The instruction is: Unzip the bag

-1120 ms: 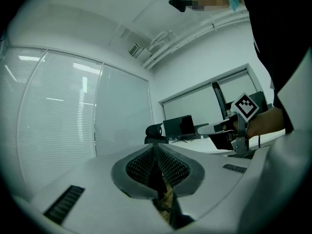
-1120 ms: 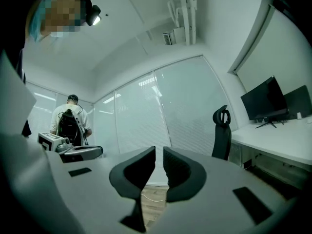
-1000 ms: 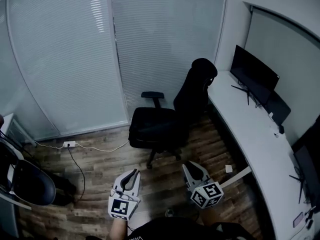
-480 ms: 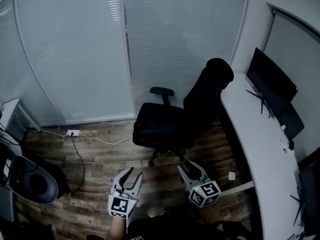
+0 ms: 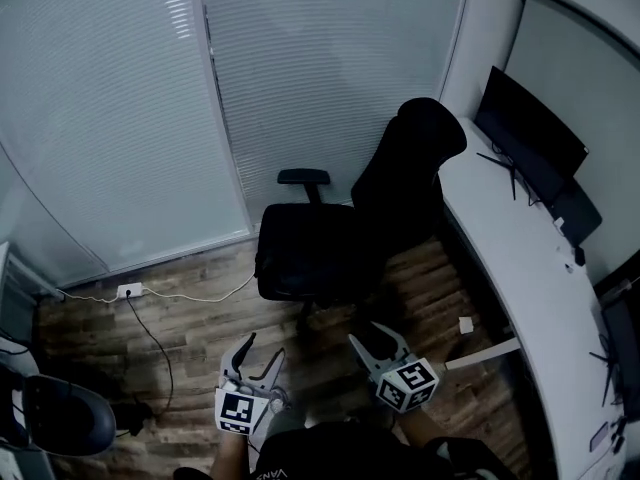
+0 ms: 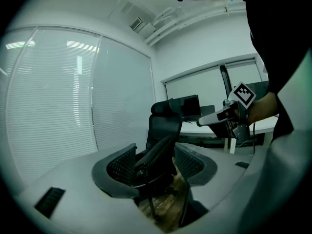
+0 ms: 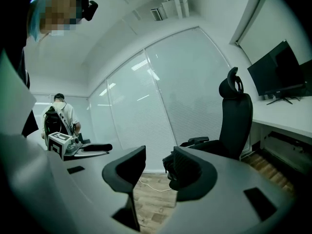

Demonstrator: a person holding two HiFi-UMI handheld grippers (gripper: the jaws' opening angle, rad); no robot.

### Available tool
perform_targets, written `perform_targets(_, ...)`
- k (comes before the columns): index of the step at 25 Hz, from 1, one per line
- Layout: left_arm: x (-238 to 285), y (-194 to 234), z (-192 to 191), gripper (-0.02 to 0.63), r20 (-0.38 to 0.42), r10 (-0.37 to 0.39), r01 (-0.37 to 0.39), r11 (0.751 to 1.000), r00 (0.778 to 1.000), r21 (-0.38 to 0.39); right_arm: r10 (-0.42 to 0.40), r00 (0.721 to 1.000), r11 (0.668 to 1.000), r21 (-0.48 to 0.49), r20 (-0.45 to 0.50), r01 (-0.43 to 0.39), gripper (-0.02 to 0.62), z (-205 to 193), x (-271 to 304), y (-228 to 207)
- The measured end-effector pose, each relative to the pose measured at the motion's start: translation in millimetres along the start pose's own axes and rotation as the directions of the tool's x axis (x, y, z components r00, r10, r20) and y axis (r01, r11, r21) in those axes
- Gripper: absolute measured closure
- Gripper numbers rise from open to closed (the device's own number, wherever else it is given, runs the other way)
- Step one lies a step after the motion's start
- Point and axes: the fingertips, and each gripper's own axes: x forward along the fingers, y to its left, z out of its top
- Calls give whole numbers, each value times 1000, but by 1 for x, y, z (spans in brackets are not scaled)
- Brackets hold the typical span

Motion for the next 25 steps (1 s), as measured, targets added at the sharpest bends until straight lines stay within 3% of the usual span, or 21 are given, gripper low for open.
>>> perform_targets(8,16,72,-37,351,-46,-143,145,988,989,43,-76,997,996,51,-30,78,439,-45,67,26)
perform_targets(16,22,110,-60,350,-53,-283,286,957,958,56,-164,986,983,71,-43,167,439,-86,133,30)
perform_targets(25,39,136,-72,351,-49,-311,313,948,949,59,-225,973,969,95,-53,230,439,-121,193,-1)
